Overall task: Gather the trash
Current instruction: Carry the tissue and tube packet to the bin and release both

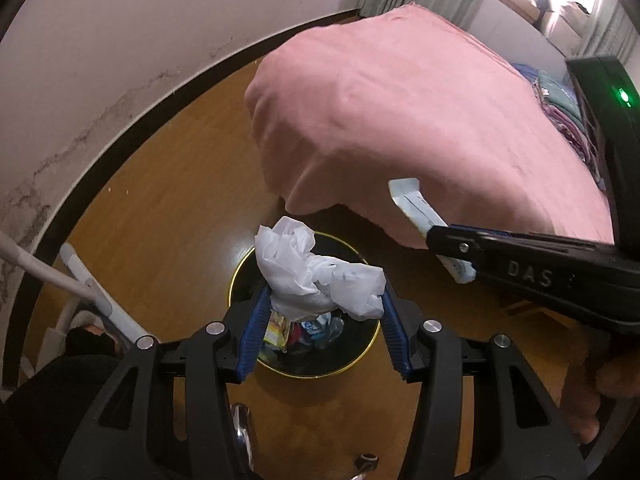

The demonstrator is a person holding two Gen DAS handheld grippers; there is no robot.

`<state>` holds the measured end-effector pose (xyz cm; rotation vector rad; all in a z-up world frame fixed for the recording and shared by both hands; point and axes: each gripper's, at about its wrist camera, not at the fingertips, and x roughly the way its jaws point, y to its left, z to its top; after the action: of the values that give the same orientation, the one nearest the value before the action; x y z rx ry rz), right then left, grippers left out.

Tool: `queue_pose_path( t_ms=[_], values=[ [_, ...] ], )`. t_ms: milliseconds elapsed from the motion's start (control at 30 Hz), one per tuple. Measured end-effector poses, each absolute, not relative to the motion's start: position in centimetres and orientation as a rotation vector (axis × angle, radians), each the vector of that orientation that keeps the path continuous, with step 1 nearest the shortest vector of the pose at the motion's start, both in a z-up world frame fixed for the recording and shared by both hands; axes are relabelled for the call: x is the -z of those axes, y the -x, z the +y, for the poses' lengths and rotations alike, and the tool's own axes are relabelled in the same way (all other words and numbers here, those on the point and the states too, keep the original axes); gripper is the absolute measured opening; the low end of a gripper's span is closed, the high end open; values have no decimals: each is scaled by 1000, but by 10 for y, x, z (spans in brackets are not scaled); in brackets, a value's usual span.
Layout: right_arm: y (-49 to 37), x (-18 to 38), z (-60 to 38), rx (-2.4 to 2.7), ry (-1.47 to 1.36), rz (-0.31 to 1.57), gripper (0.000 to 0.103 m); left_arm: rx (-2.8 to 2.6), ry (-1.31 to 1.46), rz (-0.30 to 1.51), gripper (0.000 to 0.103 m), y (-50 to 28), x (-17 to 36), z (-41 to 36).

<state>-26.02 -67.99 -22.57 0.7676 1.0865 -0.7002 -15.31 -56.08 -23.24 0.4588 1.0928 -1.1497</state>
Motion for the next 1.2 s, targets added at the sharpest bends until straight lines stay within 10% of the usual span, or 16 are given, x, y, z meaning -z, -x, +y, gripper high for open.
queue_pose_path(
  t_ms=[800,967,1200],
  values=[
    [247,235,-675,668,-742,1128,17,1151,-480,1014,76,153,218,-539],
    [237,232,-669,670,-707,1134,53,1128,-473,969,80,145,198,-519],
    [216,197,-657,673,-611,1076,57,1106,-421,874,90,134,130,-464]
  ],
)
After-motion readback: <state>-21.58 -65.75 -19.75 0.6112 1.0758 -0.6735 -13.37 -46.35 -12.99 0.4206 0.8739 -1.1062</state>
